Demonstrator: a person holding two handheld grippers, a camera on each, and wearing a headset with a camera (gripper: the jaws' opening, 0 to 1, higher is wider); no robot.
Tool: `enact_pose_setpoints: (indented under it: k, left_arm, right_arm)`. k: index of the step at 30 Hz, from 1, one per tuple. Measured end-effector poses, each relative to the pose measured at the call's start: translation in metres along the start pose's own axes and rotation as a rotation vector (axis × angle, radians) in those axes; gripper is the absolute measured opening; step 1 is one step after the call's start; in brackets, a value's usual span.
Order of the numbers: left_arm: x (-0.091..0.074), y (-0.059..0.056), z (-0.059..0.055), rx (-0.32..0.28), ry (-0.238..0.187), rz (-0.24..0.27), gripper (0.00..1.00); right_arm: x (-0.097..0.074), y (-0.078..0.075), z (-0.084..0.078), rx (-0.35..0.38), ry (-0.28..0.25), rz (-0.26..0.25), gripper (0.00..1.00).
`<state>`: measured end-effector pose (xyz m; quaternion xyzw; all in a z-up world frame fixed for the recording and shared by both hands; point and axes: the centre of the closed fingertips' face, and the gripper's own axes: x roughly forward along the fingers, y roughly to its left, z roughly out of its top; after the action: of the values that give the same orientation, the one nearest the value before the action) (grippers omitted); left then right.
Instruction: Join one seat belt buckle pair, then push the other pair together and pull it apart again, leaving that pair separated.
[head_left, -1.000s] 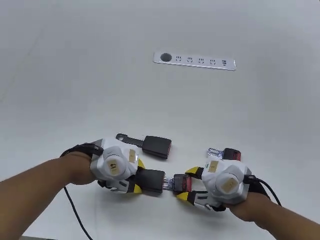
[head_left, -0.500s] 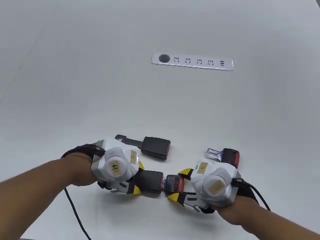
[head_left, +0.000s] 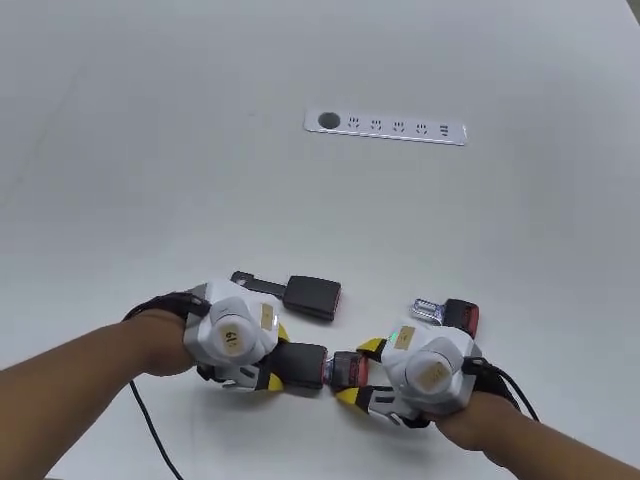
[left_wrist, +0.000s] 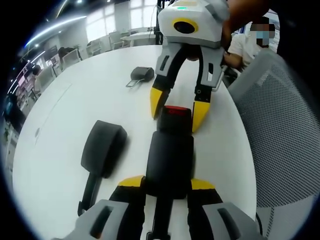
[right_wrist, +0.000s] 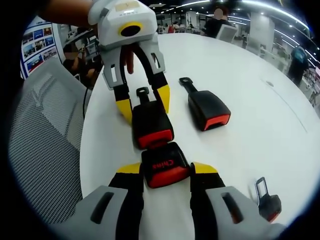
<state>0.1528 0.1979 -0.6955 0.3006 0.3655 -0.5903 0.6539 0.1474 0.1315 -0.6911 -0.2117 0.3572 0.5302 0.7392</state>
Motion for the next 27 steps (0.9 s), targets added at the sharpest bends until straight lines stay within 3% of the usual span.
enact_pose_setpoints:
  k: [27]
  left_arm:
    - [-0.0040, -0.0037, -0.0002, 0.010, -0.063, 0.003, 0.32]
  right_arm:
    - [-0.0003, -0.0018, -0.0065, -0.080, -0.011, 0.032, 0.33]
